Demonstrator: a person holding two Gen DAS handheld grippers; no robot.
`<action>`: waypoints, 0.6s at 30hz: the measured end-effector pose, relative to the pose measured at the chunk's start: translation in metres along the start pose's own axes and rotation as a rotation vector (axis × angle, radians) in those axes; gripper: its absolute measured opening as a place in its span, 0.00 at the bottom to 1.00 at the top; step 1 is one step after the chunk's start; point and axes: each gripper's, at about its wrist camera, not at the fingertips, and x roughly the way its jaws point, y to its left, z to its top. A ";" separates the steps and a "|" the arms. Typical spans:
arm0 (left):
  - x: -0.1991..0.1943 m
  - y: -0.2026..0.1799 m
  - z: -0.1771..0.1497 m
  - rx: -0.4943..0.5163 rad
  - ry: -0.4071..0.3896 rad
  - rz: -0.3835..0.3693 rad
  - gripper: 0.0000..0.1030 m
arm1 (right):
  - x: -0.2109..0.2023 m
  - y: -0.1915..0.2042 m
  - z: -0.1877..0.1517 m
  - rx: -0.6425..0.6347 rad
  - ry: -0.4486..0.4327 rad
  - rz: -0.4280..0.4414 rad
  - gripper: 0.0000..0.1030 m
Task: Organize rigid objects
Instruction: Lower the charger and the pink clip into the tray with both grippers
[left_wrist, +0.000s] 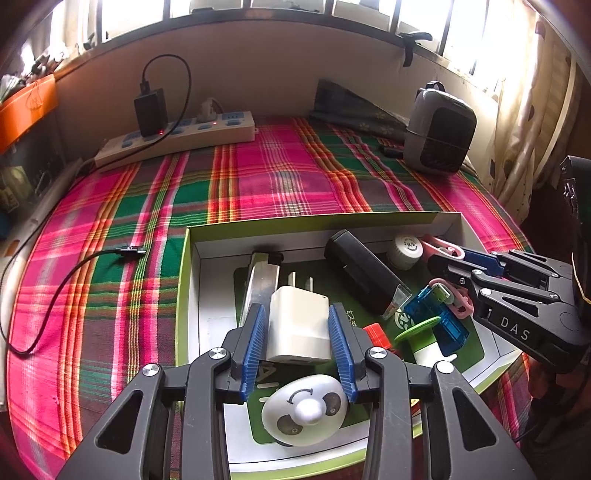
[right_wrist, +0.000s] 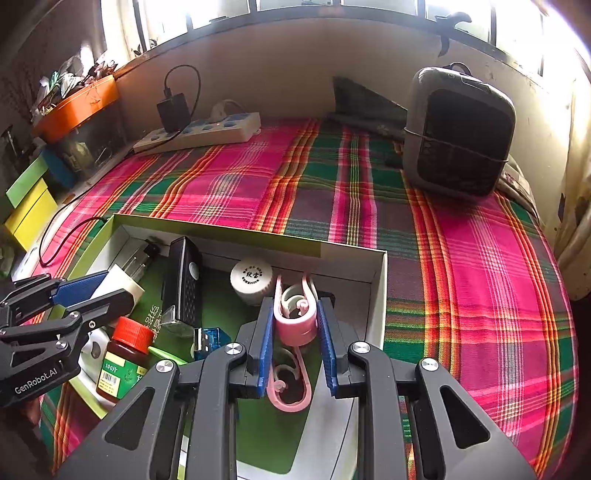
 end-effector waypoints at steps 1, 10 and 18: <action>0.000 0.000 0.000 -0.002 -0.001 0.002 0.35 | 0.000 0.000 0.000 0.001 0.001 0.002 0.23; -0.002 0.001 0.000 -0.003 -0.002 0.010 0.38 | 0.000 0.001 -0.001 0.008 -0.004 0.008 0.25; -0.003 0.001 -0.002 -0.005 -0.003 0.023 0.40 | -0.004 0.002 -0.002 0.011 -0.017 0.019 0.36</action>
